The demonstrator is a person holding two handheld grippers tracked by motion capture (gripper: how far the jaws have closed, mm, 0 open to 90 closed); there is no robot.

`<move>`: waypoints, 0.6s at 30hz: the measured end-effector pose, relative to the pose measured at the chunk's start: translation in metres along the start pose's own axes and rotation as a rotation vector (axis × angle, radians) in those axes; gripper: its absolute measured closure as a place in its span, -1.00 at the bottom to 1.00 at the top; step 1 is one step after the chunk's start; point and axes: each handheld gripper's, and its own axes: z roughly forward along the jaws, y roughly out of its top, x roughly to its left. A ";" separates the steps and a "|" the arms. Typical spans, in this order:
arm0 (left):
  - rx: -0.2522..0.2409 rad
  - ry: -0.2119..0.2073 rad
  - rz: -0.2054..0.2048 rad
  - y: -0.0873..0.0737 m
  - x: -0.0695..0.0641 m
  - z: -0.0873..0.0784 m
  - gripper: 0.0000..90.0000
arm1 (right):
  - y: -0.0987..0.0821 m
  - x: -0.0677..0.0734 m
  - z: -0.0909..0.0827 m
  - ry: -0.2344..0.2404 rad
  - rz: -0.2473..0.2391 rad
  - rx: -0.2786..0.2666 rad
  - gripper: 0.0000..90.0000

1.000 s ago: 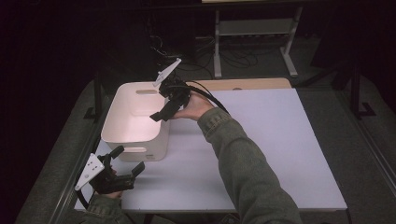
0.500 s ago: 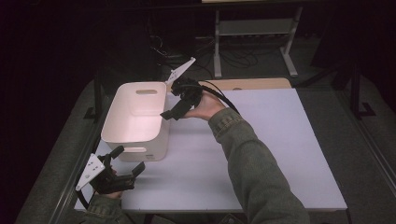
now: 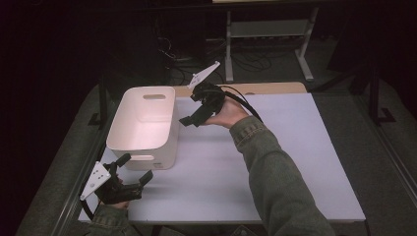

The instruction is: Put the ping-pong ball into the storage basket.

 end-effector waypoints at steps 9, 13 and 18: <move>0.002 0.002 0.000 0.000 0.000 0.000 -1.00 | -0.014 -0.002 -0.007 -0.010 0.012 -0.011 -0.98; 0.004 0.002 0.000 0.000 0.001 0.001 -1.00 | -0.018 -0.003 -0.011 -0.013 0.019 -0.016 -0.98; 0.005 0.002 0.000 0.000 0.000 0.001 -1.00 | -0.025 -0.004 -0.014 -0.011 0.024 -0.017 -0.96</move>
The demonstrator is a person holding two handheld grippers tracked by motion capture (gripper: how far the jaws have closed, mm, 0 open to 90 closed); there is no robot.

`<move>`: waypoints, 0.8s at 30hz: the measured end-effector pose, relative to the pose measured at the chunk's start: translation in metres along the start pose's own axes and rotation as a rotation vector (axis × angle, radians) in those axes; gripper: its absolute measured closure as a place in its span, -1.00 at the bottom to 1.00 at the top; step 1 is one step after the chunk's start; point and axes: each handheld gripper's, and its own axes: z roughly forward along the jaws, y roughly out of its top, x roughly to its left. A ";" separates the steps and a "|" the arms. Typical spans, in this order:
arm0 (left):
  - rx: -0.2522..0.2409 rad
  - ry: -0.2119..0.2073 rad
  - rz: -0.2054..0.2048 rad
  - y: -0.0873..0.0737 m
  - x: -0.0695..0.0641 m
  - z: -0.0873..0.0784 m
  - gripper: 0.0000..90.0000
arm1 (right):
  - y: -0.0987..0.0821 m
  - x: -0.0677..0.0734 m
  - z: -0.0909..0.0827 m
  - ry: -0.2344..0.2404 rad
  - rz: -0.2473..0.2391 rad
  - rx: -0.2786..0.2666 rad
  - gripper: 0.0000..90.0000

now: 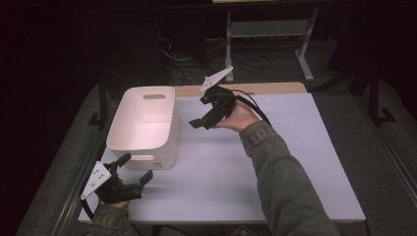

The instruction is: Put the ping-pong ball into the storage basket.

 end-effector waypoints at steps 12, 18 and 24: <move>0.004 0.000 0.001 0.000 0.000 0.000 -1.00 | -0.017 0.000 -0.011 -0.006 0.028 -0.010 -0.97; 0.003 -0.004 0.000 0.000 0.000 0.000 -1.00 | -0.031 0.000 -0.014 -0.015 0.038 -0.010 -0.97; 0.003 -0.005 -0.001 0.000 0.000 0.000 -1.00 | -0.044 0.001 -0.023 -0.032 0.045 -0.024 -0.97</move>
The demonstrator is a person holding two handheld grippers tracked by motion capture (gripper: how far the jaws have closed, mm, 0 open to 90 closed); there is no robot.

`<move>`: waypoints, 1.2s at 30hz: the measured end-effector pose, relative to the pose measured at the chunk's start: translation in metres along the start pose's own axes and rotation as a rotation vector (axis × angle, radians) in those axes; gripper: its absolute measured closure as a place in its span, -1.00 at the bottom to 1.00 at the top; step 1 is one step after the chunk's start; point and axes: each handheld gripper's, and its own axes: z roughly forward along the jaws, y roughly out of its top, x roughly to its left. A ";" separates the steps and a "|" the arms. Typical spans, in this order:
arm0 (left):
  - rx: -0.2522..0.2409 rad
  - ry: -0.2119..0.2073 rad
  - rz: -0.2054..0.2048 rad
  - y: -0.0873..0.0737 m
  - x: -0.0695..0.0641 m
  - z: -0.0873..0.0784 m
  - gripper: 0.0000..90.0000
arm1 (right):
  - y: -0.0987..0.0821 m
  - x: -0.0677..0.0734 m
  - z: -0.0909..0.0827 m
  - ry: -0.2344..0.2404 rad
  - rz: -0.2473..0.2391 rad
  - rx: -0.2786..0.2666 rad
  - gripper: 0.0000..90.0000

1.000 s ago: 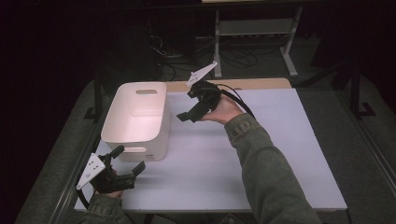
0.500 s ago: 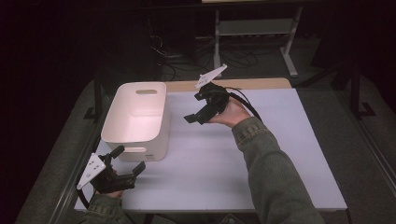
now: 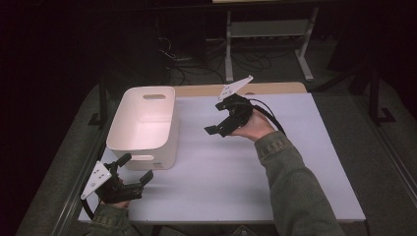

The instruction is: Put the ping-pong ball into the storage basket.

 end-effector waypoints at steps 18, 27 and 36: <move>-0.001 0.000 -0.001 0.000 0.000 0.000 -1.00 | -0.038 0.003 -0.026 -0.043 0.037 -0.058 -1.00; -0.002 0.005 -0.003 0.000 0.000 -0.001 -1.00 | -0.054 0.004 -0.038 -0.069 0.055 -0.075 -1.00; -0.002 0.007 -0.004 0.000 0.000 -0.001 -1.00 | -0.070 0.002 -0.058 -0.116 0.074 -0.103 -1.00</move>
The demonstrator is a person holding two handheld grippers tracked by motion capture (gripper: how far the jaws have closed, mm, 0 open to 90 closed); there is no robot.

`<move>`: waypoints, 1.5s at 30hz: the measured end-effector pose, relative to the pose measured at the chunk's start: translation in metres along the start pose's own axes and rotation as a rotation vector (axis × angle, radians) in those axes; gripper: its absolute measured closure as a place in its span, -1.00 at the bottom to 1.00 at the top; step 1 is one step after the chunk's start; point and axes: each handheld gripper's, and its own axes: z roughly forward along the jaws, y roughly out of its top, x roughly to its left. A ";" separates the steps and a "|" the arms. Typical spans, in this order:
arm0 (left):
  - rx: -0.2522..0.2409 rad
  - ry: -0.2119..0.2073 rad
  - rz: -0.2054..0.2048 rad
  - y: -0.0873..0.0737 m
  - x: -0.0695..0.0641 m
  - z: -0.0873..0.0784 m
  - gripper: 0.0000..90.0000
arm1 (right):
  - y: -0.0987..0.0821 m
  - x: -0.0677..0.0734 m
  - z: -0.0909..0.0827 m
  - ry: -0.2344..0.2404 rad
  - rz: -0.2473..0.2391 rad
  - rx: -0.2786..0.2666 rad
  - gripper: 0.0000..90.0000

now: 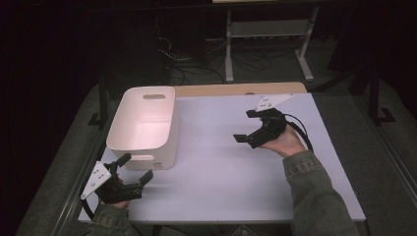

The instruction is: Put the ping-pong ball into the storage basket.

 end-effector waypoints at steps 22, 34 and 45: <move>0.004 0.003 0.001 0.000 0.000 0.000 -1.00 | -0.040 -0.004 -0.040 -0.113 0.065 -0.044 -1.00; 0.005 0.004 0.000 -0.001 0.000 0.000 -1.00 | -0.060 0.001 -0.048 -0.153 0.093 -0.076 -1.00; 0.006 0.007 0.001 -0.001 0.000 0.000 -1.00 | -0.077 0.006 -0.051 -0.179 0.111 -0.095 -1.00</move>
